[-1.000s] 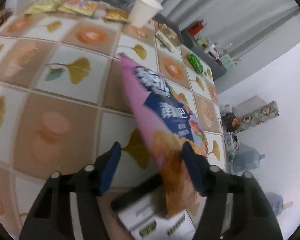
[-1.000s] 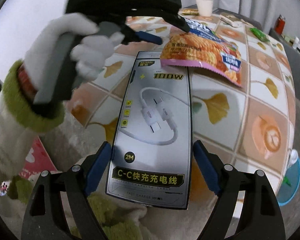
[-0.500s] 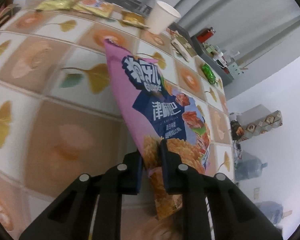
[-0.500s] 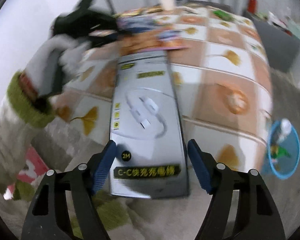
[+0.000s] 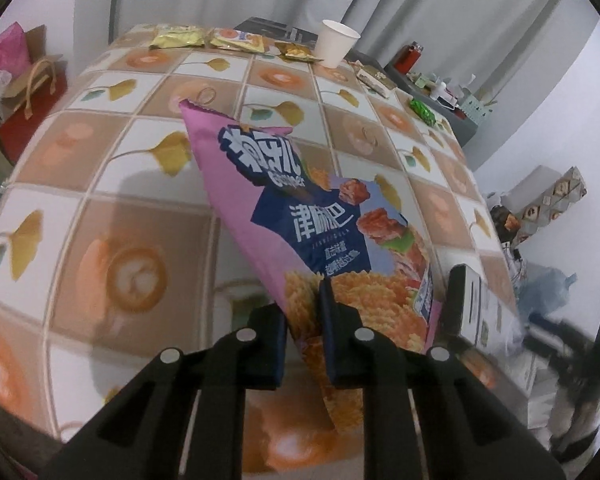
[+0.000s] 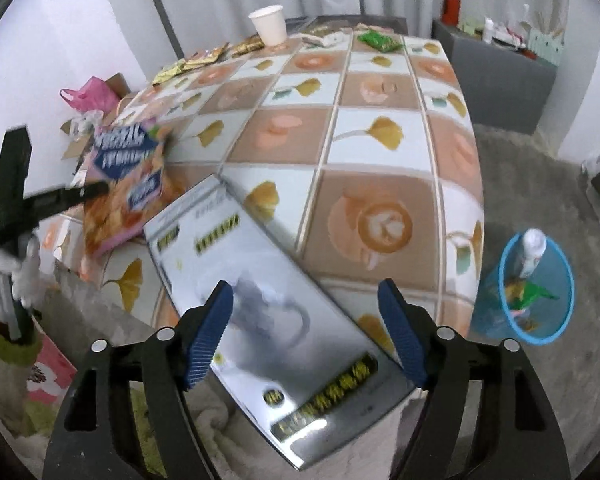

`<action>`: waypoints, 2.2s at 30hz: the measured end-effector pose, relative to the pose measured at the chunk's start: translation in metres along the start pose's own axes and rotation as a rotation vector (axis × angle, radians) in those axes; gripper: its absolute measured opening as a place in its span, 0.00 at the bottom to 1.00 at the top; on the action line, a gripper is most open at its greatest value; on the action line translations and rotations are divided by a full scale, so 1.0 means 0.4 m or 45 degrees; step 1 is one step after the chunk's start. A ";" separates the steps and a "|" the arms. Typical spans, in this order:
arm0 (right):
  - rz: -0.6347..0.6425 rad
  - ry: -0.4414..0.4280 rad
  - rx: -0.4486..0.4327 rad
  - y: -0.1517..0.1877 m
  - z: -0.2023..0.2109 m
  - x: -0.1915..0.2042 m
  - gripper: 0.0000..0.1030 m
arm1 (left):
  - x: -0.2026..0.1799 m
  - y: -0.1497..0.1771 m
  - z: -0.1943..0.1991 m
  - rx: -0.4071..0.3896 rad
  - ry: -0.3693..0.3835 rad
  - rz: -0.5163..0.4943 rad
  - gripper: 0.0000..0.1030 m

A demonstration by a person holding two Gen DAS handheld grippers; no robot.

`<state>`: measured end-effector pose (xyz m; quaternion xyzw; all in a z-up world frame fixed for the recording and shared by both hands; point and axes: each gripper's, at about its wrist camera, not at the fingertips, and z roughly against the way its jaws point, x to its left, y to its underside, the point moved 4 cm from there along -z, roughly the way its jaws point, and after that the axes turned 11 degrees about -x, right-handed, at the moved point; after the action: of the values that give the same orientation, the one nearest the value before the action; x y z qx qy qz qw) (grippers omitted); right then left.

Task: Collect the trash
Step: 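Lift the pink bag and cable box and turn toward the wastebasket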

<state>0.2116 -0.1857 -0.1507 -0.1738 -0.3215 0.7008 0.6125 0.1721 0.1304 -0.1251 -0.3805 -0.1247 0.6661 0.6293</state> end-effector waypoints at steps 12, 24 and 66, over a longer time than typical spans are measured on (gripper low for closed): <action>0.493 -0.107 0.040 0.001 -0.054 0.123 0.87 | -0.028 0.020 0.008 -0.061 -0.043 -0.034 0.14; 0.715 -0.159 0.134 0.023 -0.086 0.166 0.87 | -0.051 0.021 0.022 -0.111 -0.106 -0.118 0.14; -0.695 -0.088 -0.425 0.119 0.297 -0.352 0.78 | -0.633 -0.072 0.115 -0.289 0.345 -0.502 0.04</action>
<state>0.1268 -0.3528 -0.1165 -0.1552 -0.4874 0.4539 0.7296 0.1424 -0.0866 0.0134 -0.5027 -0.1850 0.4553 0.7112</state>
